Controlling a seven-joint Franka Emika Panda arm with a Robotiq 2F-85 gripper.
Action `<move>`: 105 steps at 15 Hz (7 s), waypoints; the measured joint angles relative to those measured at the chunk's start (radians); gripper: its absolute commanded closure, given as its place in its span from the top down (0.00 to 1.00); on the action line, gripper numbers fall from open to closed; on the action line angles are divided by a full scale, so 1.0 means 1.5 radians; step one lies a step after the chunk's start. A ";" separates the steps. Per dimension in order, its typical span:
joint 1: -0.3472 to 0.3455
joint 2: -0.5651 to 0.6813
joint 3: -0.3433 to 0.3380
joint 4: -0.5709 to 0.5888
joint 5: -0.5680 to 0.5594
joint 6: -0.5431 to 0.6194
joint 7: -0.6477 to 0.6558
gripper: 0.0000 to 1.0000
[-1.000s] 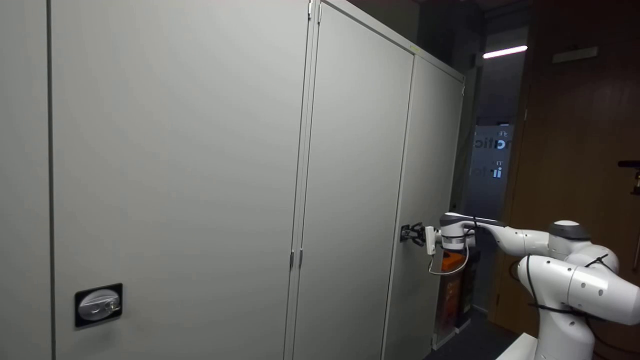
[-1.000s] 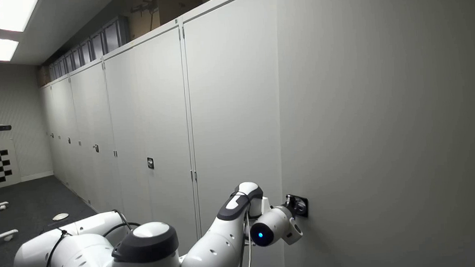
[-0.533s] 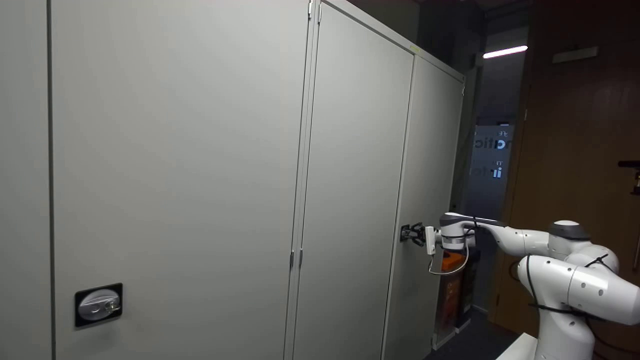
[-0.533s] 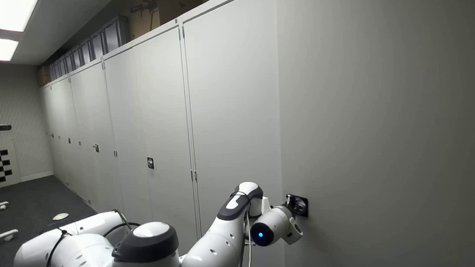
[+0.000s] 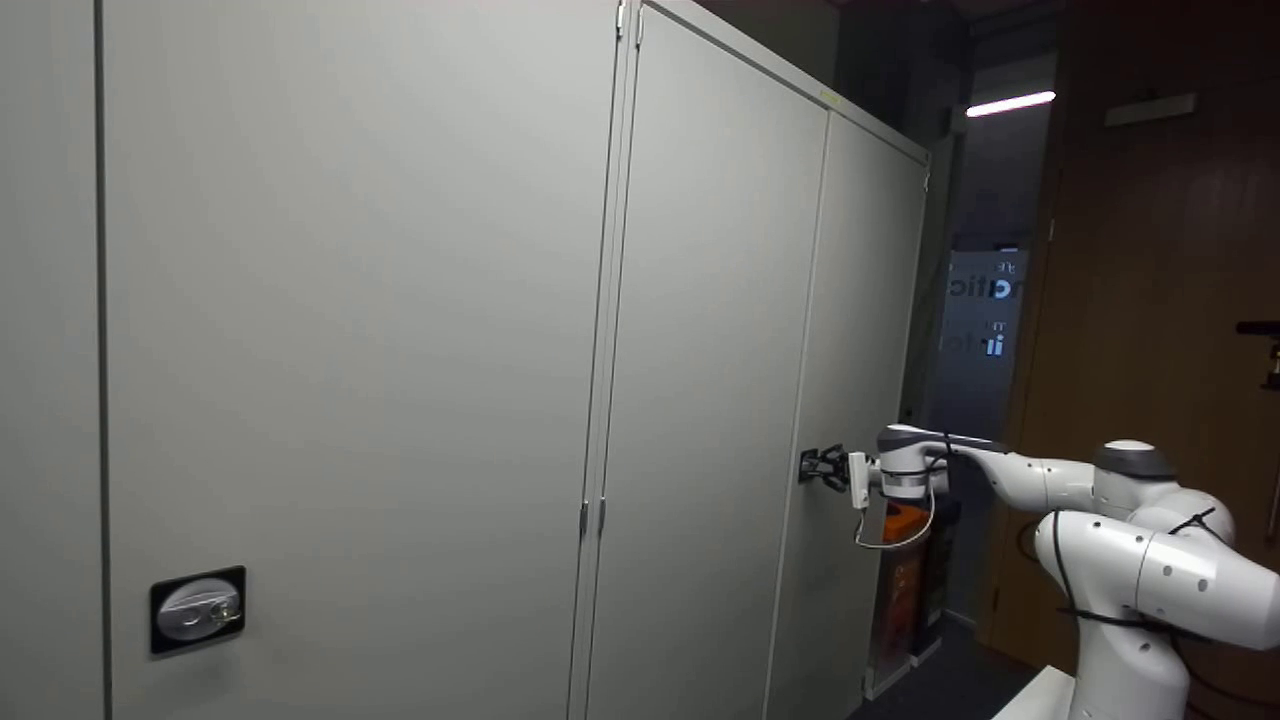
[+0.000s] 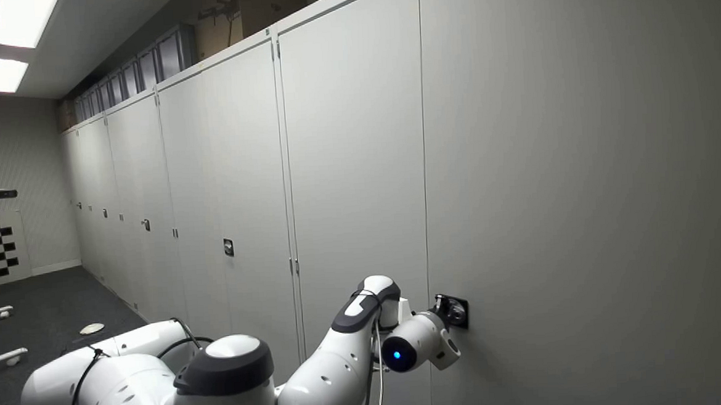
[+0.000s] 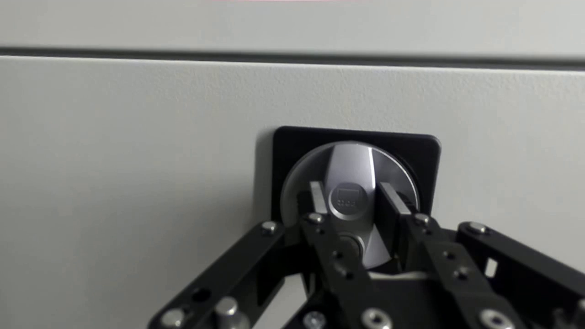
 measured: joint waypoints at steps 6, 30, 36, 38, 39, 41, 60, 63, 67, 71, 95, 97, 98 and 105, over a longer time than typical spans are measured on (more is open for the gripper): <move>0.015 0.001 -0.002 0.016 0.000 -0.002 0.000 0.08; 0.045 0.135 -0.060 0.016 -0.005 0.000 -0.049 0.08; 0.058 0.178 -0.081 0.016 -0.011 0.002 -0.061 0.08; 0.062 0.189 -0.087 0.016 -0.012 0.003 -0.064 0.08; 0.064 0.194 -0.090 0.016 -0.013 0.003 -0.066 0.08; 0.069 0.205 -0.097 0.016 -0.015 0.006 -0.068 0.08; 0.112 0.291 -0.155 0.016 -0.027 0.027 -0.082 0.08; 0.120 0.305 -0.165 0.016 -0.027 0.029 -0.083 0.08; 0.131 0.321 -0.178 0.015 -0.027 0.038 -0.083 0.08; 0.141 0.335 -0.190 0.014 -0.027 0.043 -0.083 0.08; 0.189 0.398 -0.251 0.015 -0.027 0.061 -0.104 0.08; 0.195 0.406 -0.259 0.015 -0.027 0.061 -0.108 0.08; 0.198 0.409 -0.263 0.015 -0.027 0.061 -0.110 0.08; 0.218 0.433 -0.288 0.016 -0.027 0.061 -0.128 0.08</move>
